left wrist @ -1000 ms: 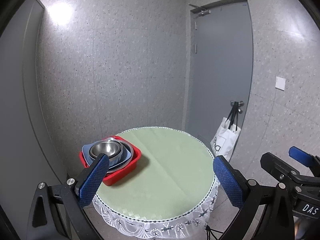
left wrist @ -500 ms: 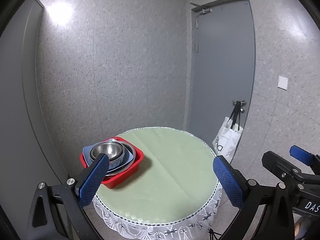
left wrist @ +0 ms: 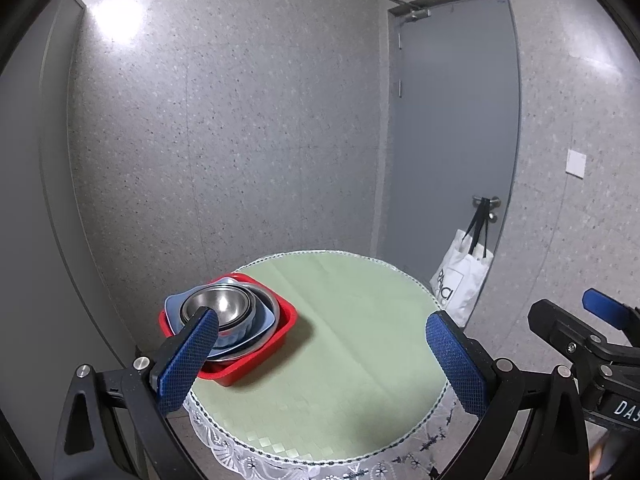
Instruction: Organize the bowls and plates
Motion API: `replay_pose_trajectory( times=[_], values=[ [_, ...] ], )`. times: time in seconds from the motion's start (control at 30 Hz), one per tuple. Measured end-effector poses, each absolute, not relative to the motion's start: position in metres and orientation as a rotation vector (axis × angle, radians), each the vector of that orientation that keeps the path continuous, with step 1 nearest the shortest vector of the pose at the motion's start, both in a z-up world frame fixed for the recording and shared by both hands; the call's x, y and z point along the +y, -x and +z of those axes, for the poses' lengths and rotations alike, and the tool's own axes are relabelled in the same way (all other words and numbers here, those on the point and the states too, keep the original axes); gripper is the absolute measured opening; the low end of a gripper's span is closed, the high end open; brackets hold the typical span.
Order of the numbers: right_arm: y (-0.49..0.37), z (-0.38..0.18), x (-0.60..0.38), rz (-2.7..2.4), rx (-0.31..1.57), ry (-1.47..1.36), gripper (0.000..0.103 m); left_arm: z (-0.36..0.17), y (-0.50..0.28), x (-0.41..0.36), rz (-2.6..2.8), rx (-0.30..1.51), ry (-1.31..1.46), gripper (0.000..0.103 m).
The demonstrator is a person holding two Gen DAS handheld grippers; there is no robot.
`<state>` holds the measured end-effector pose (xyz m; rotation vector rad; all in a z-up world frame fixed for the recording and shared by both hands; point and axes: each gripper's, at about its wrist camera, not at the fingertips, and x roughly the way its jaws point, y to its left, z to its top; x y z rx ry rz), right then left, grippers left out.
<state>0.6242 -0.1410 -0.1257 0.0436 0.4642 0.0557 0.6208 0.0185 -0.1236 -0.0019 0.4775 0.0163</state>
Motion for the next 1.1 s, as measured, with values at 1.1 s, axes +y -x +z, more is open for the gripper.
replay_pose_trajectory(
  times=[1.1],
  values=[
    [-0.663, -0.134, -0.128, 0.038, 0.501, -0.041, 0.103, -0.141, -0.660, 0.041, 0.019, 0.439, -0.036, 0.102]
  ],
)
